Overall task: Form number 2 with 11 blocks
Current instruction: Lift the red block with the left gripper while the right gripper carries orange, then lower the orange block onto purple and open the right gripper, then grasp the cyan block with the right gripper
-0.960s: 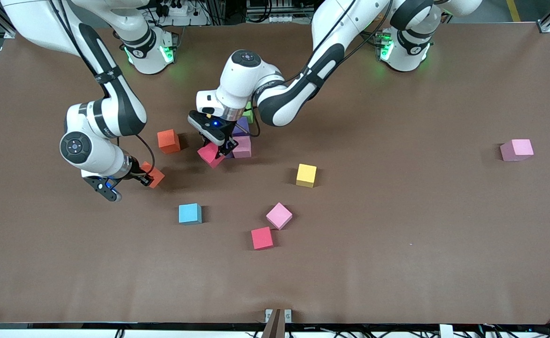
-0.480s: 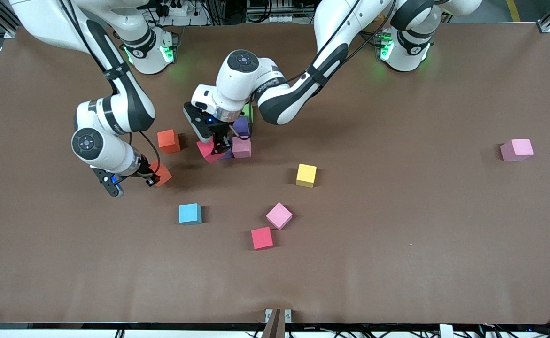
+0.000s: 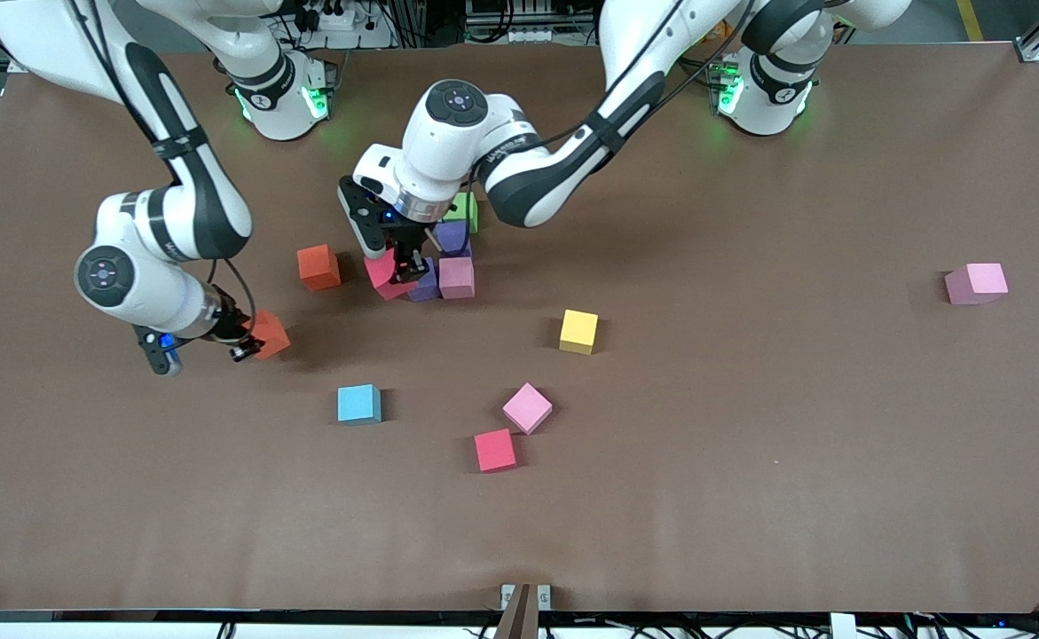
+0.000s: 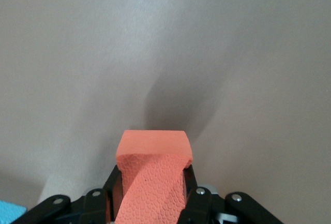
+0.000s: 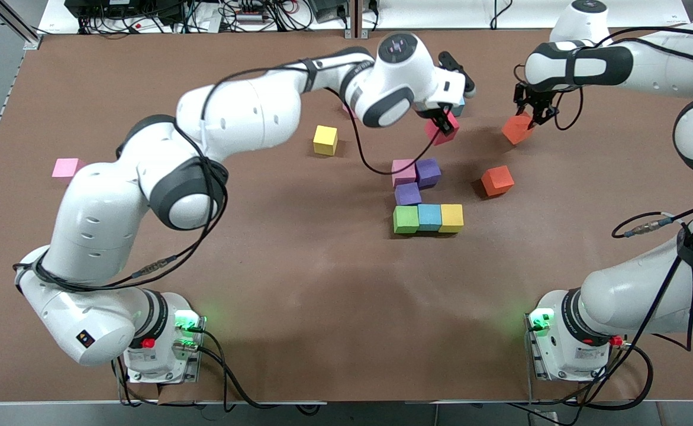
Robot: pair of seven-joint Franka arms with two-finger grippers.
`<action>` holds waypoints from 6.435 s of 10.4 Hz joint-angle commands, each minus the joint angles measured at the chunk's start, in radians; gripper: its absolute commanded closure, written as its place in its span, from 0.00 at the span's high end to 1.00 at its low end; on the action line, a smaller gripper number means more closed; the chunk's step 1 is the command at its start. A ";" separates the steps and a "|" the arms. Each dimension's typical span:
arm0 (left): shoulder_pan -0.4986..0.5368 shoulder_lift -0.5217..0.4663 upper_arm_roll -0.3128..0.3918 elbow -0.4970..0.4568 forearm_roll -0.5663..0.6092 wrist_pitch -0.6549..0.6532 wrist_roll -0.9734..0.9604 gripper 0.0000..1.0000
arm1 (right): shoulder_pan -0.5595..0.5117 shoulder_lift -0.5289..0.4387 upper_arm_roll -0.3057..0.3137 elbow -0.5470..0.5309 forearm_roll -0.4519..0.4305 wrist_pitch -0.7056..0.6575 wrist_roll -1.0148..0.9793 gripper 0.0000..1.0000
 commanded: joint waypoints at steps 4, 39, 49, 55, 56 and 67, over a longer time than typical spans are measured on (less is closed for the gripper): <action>0.304 -0.105 -0.228 -0.038 -0.032 -0.246 0.201 0.00 | -0.015 0.001 0.004 0.012 0.016 -0.008 0.076 0.00; 0.441 -0.220 -0.307 -0.087 -0.032 -0.609 0.468 0.00 | 0.220 -0.039 0.200 -0.183 0.011 0.158 0.733 0.00; 0.441 -0.217 -0.305 -0.085 -0.032 -0.607 0.468 0.00 | 0.244 -0.025 0.202 -0.181 0.004 0.167 0.734 0.00; 0.439 -0.214 -0.305 -0.085 -0.030 -0.607 0.467 0.00 | 0.244 -0.014 0.202 -0.184 -0.003 0.178 0.733 0.00; 0.439 -0.214 -0.305 -0.085 -0.030 -0.606 0.467 0.00 | 0.244 -0.014 0.202 -0.184 -0.003 0.178 0.733 0.00; 0.434 -0.211 -0.303 -0.084 -0.022 -0.596 0.459 0.00 | 0.230 -0.022 0.200 -0.173 -0.003 0.159 0.725 1.00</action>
